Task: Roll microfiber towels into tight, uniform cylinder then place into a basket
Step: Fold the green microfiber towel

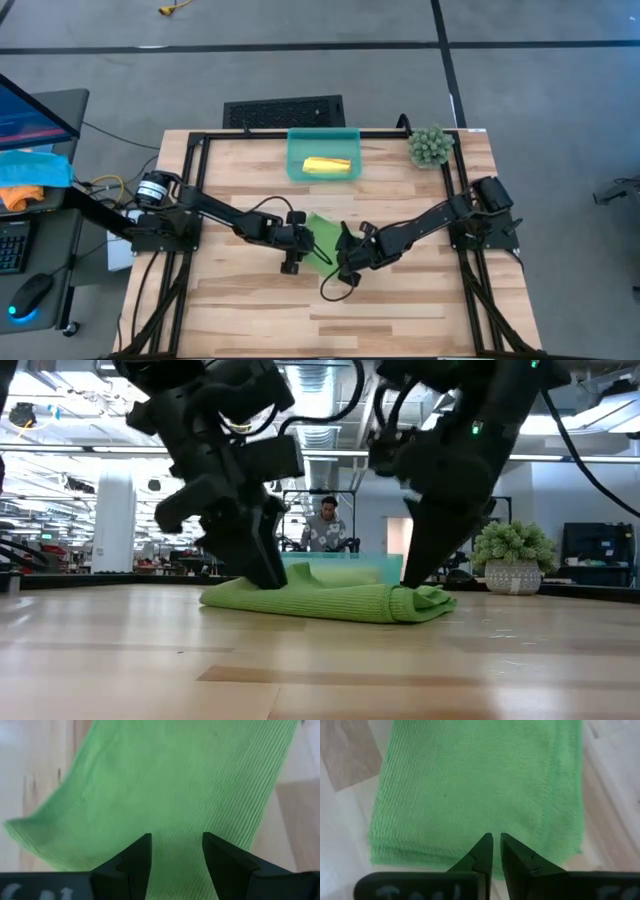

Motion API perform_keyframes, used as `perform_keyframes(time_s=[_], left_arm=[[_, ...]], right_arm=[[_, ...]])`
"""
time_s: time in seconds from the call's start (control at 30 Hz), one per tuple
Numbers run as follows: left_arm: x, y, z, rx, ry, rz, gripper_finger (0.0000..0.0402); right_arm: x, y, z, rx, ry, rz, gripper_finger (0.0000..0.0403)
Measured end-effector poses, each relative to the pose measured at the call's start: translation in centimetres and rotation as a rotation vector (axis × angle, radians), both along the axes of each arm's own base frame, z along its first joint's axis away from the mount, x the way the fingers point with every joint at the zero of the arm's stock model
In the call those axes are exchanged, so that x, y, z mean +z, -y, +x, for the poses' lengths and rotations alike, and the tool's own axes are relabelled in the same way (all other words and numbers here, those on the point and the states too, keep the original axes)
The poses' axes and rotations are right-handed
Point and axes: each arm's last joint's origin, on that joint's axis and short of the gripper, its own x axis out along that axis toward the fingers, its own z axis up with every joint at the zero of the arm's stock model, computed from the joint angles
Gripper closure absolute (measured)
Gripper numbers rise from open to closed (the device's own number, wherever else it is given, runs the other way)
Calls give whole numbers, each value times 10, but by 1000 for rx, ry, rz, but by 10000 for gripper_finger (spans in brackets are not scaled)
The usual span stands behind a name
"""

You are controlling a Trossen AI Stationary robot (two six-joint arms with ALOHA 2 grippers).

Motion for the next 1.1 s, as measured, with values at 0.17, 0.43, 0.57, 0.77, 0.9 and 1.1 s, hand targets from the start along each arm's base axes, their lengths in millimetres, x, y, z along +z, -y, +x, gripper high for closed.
perform_keyframes(time_s=[0.17,0.43,0.57,0.77,0.9,1.1], left_arm=[[7,1,-2,-4,1,0,233],[-3,-1,-12,22,-56,8,233],[-6,-5,-14,44,-52,-1,233],[-7,-7,-15,134,-64,-81,233],[-6,-3,-14,157,-70,-214,233],[0,7,-9,125,-33,-267,233]], right_arm=[[-9,3,5,-20,-3,3,345],[-20,6,7,-32,-54,17,345],[-19,10,7,-70,-49,26,346],[-19,23,4,-124,-95,-25,360],[-19,31,2,-144,-123,-62,375],[-20,34,3,-39,-146,-99,386]])
